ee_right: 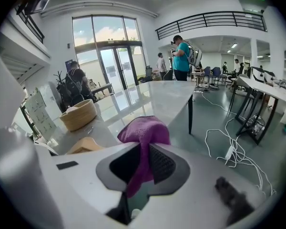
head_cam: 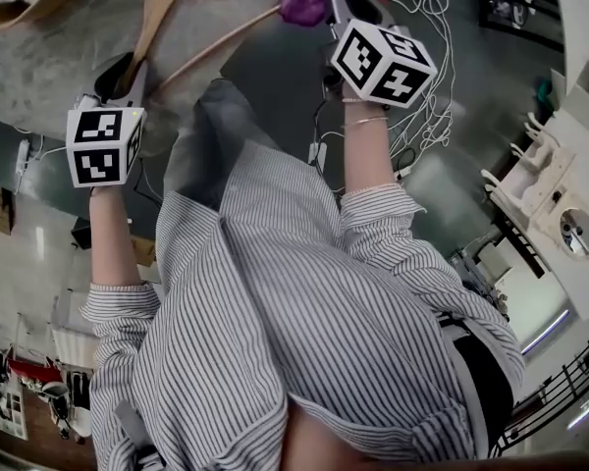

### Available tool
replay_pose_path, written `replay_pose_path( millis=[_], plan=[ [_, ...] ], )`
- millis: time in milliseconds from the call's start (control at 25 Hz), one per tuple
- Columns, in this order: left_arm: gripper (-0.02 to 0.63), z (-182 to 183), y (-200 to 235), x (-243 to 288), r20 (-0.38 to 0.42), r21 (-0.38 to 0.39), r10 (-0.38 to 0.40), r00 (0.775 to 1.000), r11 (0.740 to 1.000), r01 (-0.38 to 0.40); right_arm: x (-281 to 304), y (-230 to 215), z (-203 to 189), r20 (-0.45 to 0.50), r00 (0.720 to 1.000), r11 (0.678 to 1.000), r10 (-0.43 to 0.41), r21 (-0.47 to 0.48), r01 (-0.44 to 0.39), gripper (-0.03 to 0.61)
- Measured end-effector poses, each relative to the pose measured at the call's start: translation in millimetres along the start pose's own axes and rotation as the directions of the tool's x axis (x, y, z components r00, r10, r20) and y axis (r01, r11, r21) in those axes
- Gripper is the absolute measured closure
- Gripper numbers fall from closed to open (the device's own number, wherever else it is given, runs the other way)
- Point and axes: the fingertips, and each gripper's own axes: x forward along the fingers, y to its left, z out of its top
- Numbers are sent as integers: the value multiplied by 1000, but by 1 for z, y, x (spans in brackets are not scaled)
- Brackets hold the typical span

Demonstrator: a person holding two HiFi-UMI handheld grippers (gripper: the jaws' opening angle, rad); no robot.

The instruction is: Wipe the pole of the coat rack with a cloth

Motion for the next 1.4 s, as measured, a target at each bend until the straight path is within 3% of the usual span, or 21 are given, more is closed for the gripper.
replay_pose_path(
  millis=[280,480,840,1160,1400],
  plan=[
    [507,3,-3,2,7,51,-3,1000,999,3,2,-1,-19,-30,1000,1000,5,10,-5,522],
    [471,7,-11,-12,47,40,-14,999,999,12,1,5,-21,-31,999,1000,11,-7,-11,522],
    [468,-46,-10,-42,-7,-31,7,1000,1000,-8,-1,8,-21,-31,1000,999,4,-40,-5,522],
    [468,-66,-2,-55,-1,-79,44,999,996,-44,0,19,-22,-31,1000,998,2,-60,-4,522],
    [469,-73,1,-61,11,-49,53,999,997,-52,0,44,-34,-49,998,997,29,-64,-32,522]
  ],
)
